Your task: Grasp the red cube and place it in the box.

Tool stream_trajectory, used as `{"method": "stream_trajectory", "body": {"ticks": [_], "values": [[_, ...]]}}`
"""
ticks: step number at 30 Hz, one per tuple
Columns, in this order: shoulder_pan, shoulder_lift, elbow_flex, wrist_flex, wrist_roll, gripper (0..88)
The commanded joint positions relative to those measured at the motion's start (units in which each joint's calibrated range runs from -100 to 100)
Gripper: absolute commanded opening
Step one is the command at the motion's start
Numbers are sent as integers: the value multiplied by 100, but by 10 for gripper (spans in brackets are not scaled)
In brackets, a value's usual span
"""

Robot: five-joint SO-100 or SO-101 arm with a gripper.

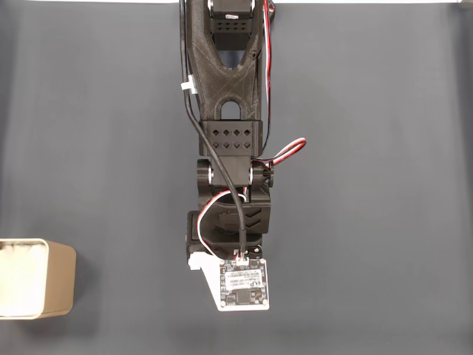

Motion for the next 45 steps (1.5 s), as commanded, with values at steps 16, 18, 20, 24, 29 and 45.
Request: {"method": "stream_trajectory", "body": {"ticks": [16, 18, 20, 24, 29, 45], "values": [[116, -1109, -170, 450, -83, 16], [152, -1274, -152, 532, -107, 16], [195, -1438, -152, 623, -127, 16], [287, -1707, -152, 705, -151, 15], [415, -1984, -152, 852, -151, 14], [919, -2045, -526, 877, -186, 11]]}}
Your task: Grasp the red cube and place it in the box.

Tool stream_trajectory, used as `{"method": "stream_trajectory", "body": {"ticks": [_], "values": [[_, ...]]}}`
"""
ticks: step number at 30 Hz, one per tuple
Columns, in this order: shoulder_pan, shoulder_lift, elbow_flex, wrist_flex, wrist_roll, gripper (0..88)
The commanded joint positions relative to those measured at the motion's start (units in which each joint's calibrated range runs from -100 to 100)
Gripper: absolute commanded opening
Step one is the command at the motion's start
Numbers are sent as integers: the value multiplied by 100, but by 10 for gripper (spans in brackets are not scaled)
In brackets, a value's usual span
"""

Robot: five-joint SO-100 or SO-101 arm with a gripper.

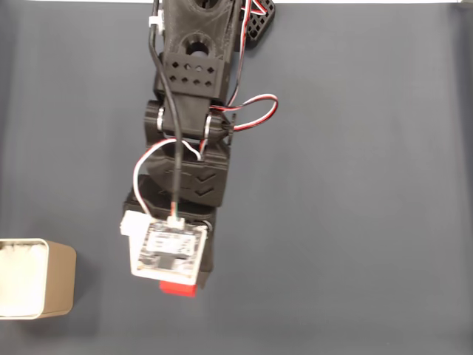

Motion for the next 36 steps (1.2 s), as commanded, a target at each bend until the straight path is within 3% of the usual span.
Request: {"method": "stream_trajectory", "body": {"ticks": [1, 36], "values": [[198, -300, -463, 25, -34, 11], [1206, 576, -1951, 25, -63, 8]]}}
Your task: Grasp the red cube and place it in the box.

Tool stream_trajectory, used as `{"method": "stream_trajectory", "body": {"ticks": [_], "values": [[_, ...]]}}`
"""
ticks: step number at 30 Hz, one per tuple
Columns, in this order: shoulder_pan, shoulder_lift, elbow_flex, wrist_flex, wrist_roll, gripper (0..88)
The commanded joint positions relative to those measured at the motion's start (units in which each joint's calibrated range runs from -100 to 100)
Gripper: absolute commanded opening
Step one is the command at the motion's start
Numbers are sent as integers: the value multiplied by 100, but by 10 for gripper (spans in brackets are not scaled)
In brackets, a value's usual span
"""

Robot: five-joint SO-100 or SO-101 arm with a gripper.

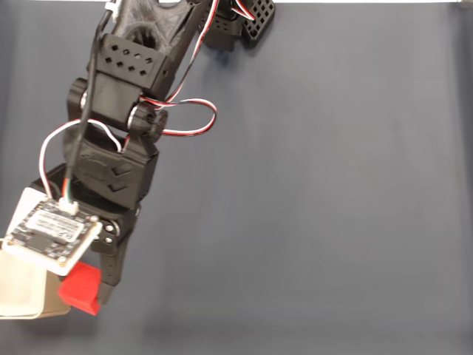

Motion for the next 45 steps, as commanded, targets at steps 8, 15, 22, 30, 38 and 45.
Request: {"method": "stream_trajectory", "body": {"ticks": [8, 15, 22, 30, 38, 45], "values": [[386, 366, -906, 25, -44, 8], [578, 678, -1271, 25, -44, 8], [742, 973, -1627, 25, -34, 8], [876, 1233, -1956, 25, -20, 8], [983, 1432, -2202, 25, 10, 8], [1068, 1476, -2248, 25, 39, 8]]}}
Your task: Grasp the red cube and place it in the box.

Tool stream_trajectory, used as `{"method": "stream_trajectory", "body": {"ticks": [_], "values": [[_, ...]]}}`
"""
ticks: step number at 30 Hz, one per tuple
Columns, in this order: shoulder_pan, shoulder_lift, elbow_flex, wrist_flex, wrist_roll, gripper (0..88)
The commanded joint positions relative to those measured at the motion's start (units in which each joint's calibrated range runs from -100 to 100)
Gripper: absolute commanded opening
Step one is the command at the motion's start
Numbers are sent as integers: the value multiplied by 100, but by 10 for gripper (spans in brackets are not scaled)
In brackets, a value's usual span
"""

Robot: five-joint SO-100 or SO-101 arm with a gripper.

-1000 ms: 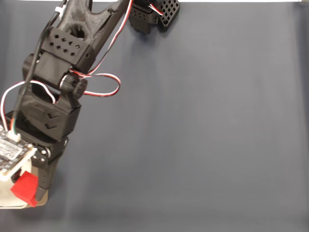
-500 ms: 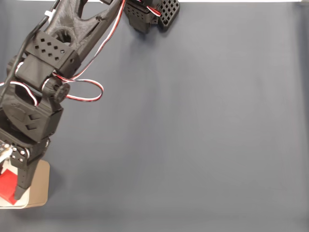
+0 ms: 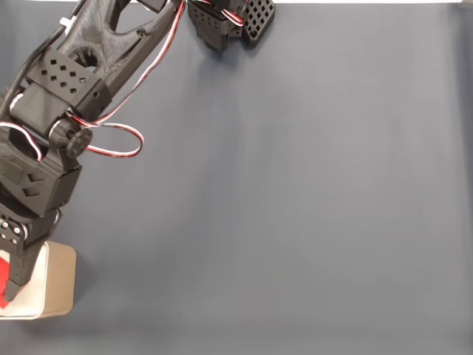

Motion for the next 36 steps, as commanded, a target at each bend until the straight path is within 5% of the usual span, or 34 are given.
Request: {"method": "stream_trajectory", "body": {"ticks": [1, 31, 33, 36], "values": [[110, -105, -349, 17, 44, 8], [181, -174, -212, 42, 34, 11], [181, -174, -212, 116, 0, 76], [181, -200, -203, 534, -49, 323]]}}
